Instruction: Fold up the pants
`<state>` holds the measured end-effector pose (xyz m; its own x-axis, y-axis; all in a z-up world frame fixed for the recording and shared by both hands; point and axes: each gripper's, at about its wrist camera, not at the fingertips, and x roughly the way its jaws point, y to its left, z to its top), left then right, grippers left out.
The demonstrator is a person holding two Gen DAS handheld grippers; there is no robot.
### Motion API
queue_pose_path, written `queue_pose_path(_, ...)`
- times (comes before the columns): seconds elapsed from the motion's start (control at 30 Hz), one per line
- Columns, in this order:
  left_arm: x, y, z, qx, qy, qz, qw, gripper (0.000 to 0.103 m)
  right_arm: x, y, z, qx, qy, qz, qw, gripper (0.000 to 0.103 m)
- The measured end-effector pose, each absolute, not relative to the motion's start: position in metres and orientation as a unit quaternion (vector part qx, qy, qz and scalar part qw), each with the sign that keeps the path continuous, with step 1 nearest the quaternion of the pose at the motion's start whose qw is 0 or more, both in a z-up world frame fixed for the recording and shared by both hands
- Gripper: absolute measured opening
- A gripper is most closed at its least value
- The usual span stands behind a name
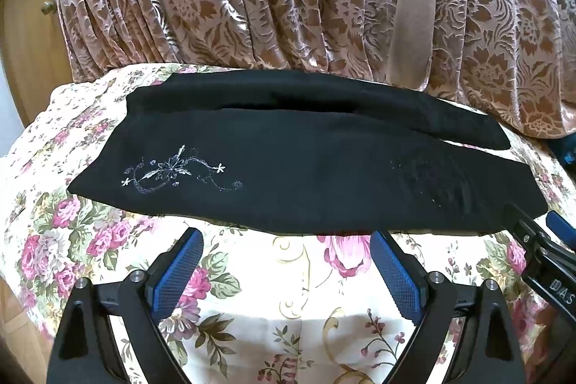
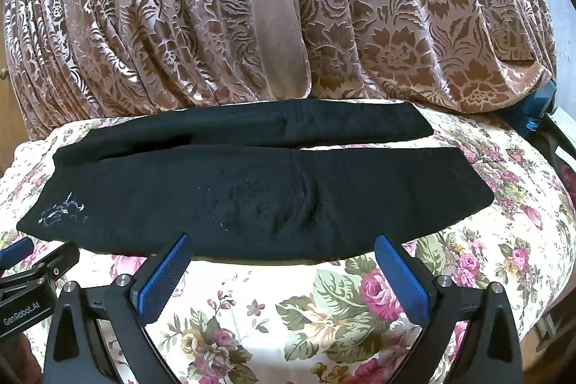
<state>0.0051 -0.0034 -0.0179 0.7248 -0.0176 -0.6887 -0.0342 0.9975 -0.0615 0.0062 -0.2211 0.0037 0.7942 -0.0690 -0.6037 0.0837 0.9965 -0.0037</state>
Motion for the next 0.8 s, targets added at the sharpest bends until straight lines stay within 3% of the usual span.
queue_pose_path(0.8,0.0076,-0.0046,-0.0182,-0.037,0.377,0.004,0.925,0.094,0.0063,-0.2216,0.0038,0.013,0.318,-0.039,0.947,0.103)
